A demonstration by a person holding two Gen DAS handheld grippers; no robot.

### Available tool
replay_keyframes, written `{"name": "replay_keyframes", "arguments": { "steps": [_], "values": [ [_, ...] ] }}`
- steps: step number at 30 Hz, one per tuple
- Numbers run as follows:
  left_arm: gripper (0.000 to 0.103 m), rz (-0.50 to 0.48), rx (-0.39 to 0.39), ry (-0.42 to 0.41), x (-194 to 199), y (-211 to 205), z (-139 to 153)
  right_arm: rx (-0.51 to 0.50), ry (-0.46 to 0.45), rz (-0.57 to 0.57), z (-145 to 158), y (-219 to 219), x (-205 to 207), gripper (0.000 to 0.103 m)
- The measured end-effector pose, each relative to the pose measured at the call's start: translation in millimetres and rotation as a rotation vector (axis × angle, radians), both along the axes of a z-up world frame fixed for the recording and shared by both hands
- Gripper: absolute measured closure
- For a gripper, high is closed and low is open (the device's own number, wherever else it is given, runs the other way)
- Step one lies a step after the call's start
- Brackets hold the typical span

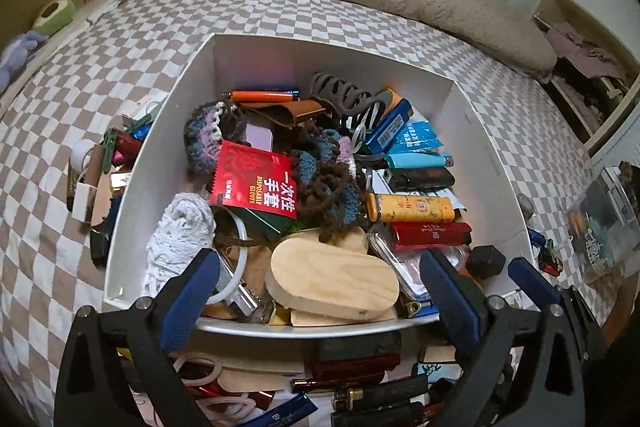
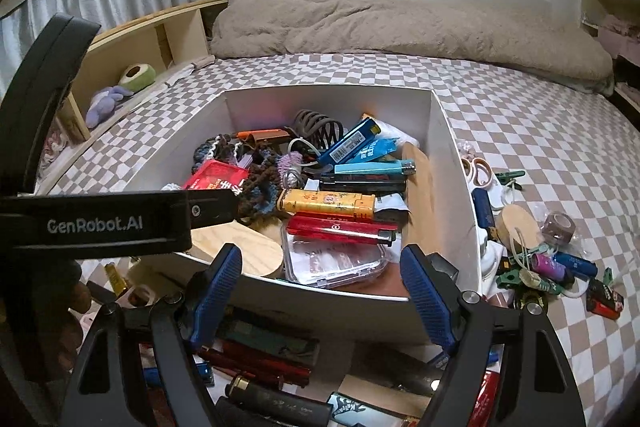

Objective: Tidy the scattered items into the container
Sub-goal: 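Open the left tool to drop the wooden piece while the right tool drops the blue lighter, then withdraw both tools from the box back toward the scattered items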

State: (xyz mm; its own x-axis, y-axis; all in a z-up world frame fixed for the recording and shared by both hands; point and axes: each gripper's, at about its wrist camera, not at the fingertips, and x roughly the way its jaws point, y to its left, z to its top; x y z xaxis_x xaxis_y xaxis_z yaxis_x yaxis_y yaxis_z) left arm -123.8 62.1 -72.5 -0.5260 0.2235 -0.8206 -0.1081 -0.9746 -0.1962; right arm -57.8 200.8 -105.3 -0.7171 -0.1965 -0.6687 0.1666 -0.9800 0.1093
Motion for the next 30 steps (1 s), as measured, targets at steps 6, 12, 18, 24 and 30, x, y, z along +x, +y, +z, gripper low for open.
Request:
{"name": "replay_keyframes", "arguments": {
  "steps": [6, 12, 18, 24, 30],
  "values": [
    [0.002, -0.002, -0.026, 0.043, 11, -1, 9, -0.001, 0.014, -0.003, 6, 0, 5, 0.022],
    [0.002, 0.003, -0.076, 0.109, 27, -4, 20, -0.007, 0.025, -0.026, 15, 6, 11, 0.022],
    [0.002, 0.006, -0.089, 0.144, 42, -11, 27, 0.014, 0.035, -0.04, 22, 8, 19, 0.022],
    [0.002, 0.012, -0.101, 0.179, 55, -18, 32, 0.018, 0.042, -0.065, 27, 15, 26, 0.022],
    [0.002, 0.014, -0.135, 0.22, 66, -22, 33, 0.031, 0.059, -0.087, 34, 21, 33, 0.021]
  ]
}}
